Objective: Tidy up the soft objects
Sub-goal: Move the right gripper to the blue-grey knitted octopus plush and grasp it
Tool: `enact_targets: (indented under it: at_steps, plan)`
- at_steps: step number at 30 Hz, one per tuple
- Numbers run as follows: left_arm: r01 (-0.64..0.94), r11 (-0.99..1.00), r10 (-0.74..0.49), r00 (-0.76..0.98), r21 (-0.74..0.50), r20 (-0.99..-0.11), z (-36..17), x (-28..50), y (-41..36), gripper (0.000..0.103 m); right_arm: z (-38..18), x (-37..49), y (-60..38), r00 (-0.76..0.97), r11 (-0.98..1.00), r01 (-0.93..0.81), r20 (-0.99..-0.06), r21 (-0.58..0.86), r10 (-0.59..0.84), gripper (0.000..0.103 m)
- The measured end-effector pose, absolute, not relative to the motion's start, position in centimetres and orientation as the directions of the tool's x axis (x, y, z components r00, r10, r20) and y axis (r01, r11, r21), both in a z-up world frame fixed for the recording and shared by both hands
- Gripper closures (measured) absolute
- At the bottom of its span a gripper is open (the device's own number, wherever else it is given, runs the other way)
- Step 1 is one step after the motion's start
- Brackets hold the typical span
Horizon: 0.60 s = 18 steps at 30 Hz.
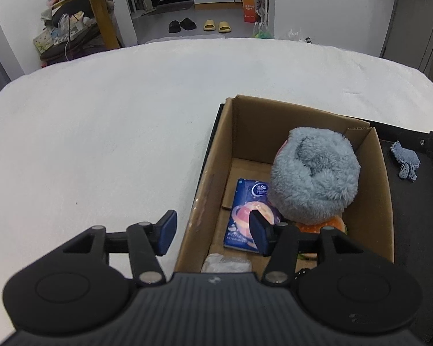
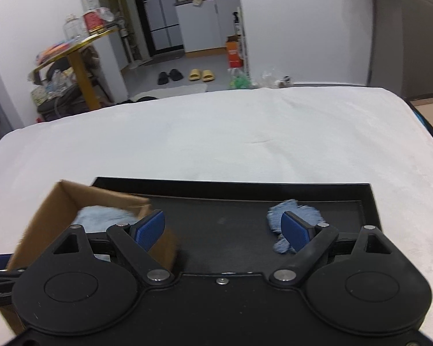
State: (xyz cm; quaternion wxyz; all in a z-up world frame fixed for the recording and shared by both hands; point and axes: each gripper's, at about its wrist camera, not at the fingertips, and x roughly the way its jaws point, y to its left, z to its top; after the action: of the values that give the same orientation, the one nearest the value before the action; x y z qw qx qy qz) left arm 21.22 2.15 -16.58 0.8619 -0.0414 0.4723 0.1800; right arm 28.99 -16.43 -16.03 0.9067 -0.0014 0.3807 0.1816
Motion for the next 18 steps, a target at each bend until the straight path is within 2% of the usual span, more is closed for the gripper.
enact_targets:
  at_steps: [10, 18]
  plan:
    - [-0.362, 0.921, 0.314, 0.464, 0.146, -0.828, -16.6, 22.5, 1.3, 0.049, -19.5, 31.5, -18.8, 0.621, 0.976, -0.175, -0.755, 0.128, 0.210, 0.016]
    - [-0.365, 0.914, 0.337, 0.440, 0.177, -0.832, -16.9, 23.4, 0.6, 0.048, -22.6, 33.1, -19.6, 0.550, 0.980, -0.138, -0.812, 0.144, 0.196, 0.016]
